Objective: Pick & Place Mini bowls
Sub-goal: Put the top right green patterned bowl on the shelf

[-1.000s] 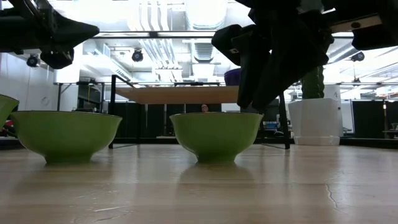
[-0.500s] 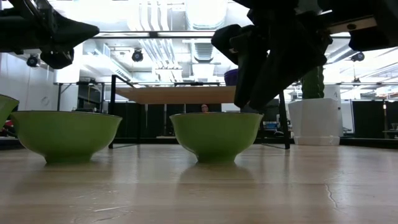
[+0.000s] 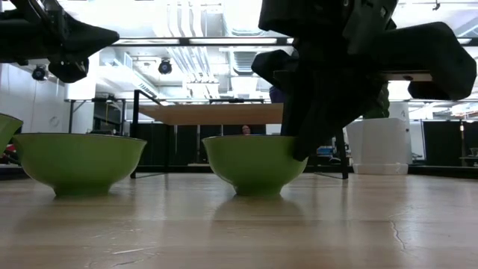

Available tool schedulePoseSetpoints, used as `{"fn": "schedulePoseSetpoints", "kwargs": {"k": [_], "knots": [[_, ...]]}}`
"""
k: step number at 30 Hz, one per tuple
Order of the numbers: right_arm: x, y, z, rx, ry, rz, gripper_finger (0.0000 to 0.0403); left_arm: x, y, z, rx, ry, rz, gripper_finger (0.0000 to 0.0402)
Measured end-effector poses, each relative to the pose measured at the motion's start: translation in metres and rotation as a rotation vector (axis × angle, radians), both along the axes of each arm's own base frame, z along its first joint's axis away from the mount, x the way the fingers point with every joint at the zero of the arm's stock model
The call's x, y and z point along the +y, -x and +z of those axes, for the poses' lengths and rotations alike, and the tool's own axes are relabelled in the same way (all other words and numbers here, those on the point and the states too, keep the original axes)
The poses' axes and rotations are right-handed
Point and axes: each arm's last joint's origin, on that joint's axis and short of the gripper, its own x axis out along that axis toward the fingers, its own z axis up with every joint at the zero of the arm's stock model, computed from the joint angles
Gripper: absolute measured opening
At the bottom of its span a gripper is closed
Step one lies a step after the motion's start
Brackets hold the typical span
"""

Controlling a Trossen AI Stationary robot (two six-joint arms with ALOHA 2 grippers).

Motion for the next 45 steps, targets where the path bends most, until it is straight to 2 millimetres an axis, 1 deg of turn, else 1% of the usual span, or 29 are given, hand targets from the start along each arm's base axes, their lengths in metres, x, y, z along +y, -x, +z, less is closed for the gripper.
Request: {"fn": "schedulePoseSetpoints", "kwargs": {"k": [7, 13, 19, 23, 35, 40, 45], "knots": [[0.000, 0.000, 0.000, 0.000, 0.000, 0.000, 0.0052, 0.000, 0.000, 0.000, 0.000, 0.000, 0.000, 0.0000], [0.000, 0.000, 0.001, -0.008, 0.011, -0.002, 0.0016, 0.000, 0.000, 0.000, 0.000, 0.000, 0.000, 0.0000], [-0.001, -0.001, 0.002, -0.012, 0.026, -0.010, 0.0014, 0.000, 0.000, 0.000, 0.000, 0.000, 0.000, 0.0000], [0.001, -0.003, 0.008, -0.021, 0.021, -0.012, 0.0014, 0.000, 0.000, 0.000, 0.000, 0.000, 0.000, 0.0000], [0.005, -0.012, 0.047, -0.026, 0.084, -0.021, 0.0013, 0.000, 0.000, 0.000, 0.000, 0.000, 0.000, 0.0000], [0.005, -0.015, 0.070, -0.028, 0.133, -0.009, 0.0013, 0.000, 0.000, 0.000, 0.000, 0.000, 0.000, 0.0000], [0.001, -0.019, 0.098, -0.047, 0.165, -0.008, 0.0013, 0.000, 0.000, 0.000, 0.000, 0.000, 0.000, 0.0000]]}}
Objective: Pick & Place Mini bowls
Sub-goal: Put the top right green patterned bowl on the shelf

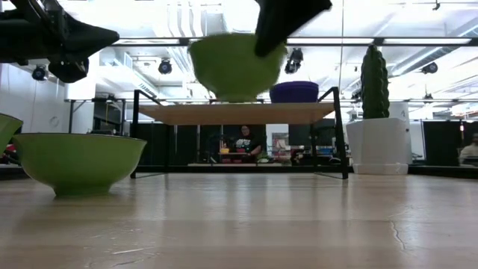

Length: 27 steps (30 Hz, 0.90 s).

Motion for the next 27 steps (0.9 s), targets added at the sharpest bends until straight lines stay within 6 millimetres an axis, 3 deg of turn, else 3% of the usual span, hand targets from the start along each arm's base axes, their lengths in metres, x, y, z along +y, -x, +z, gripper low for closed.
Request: {"fn": "schedulePoseSetpoints", "kwargs": {"k": [12, 18, 27], "knots": [[-0.041, -0.016, 0.067, -0.094, 0.017, -0.040, 0.0013, 0.000, 0.000, 0.000, 0.000, 0.000, 0.000, 0.0000], [-0.082, -0.021, 0.089, -0.108, 0.031, -0.119, 0.0013, 0.000, 0.000, 0.000, 0.001, -0.001, 0.000, 0.0000], [-0.156, -0.028, 0.098, -0.115, -0.034, -0.232, 0.0013, 0.000, 0.000, 0.000, 0.001, 0.000, 0.000, 0.0000]]}}
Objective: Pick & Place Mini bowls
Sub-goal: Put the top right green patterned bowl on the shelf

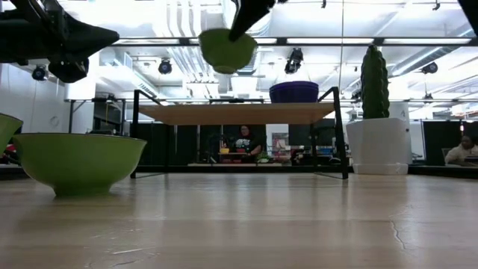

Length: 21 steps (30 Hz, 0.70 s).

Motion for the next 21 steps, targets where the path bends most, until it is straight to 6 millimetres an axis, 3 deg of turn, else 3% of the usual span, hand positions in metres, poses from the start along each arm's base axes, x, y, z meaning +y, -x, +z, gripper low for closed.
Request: {"fn": "schedulePoseSetpoints", "kwargs": {"k": [11, 16, 21], "knots": [[-0.070, 0.000, -0.002, -0.052, -0.075, -0.151, 0.0013, 0.000, 0.000, 0.000, 0.000, 0.000, 0.000, 0.0000], [-0.084, -0.004, -0.005, -0.122, -0.099, -0.209, 0.0013, 0.000, 0.000, 0.000, 0.000, 0.000, 0.000, 0.0000], [-0.083, -0.007, -0.009, -0.127, -0.095, -0.175, 0.0013, 0.000, 0.000, 0.000, -0.001, 0.000, 0.001, 0.0000]]}}
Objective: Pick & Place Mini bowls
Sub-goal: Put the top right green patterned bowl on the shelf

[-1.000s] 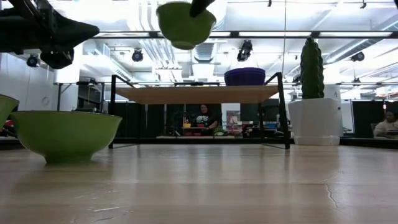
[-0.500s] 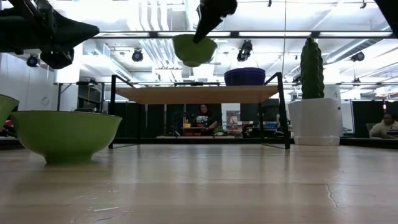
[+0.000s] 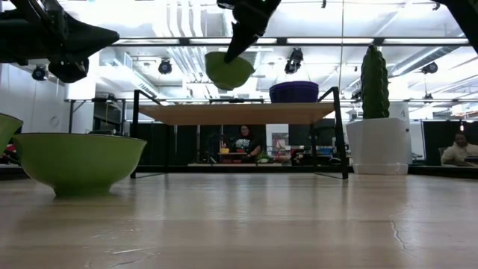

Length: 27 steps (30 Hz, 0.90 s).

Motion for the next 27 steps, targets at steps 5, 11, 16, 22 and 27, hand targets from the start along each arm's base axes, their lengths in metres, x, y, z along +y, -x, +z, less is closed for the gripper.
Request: {"fn": "schedulePoseSetpoints", "kwargs": {"k": [5, 11, 16, 22, 27], "knots": [[0.001, 0.001, -0.016, 0.077, 0.005, 0.030, 0.0013, 0.000, 0.000, 0.000, 0.000, 0.000, -0.001, 0.0000], [0.000, 0.003, -0.036, 0.153, -0.002, 0.035, 0.0013, 0.000, 0.000, 0.000, 0.000, 0.000, -0.001, 0.0000], [-0.001, 0.004, -0.040, 0.165, 0.011, 0.044, 0.0013, 0.000, 0.000, 0.000, 0.001, -0.001, 0.000, 0.0000], [-0.001, 0.004, -0.040, 0.174, 0.026, 0.069, 0.0013, 0.000, 0.000, 0.000, 0.001, -0.001, 0.000, 0.0000], [-0.001, 0.004, -0.041, 0.180, 0.034, 0.081, 0.0013, 0.000, 0.000, 0.000, 0.000, 0.000, -0.001, 0.0000]]}}
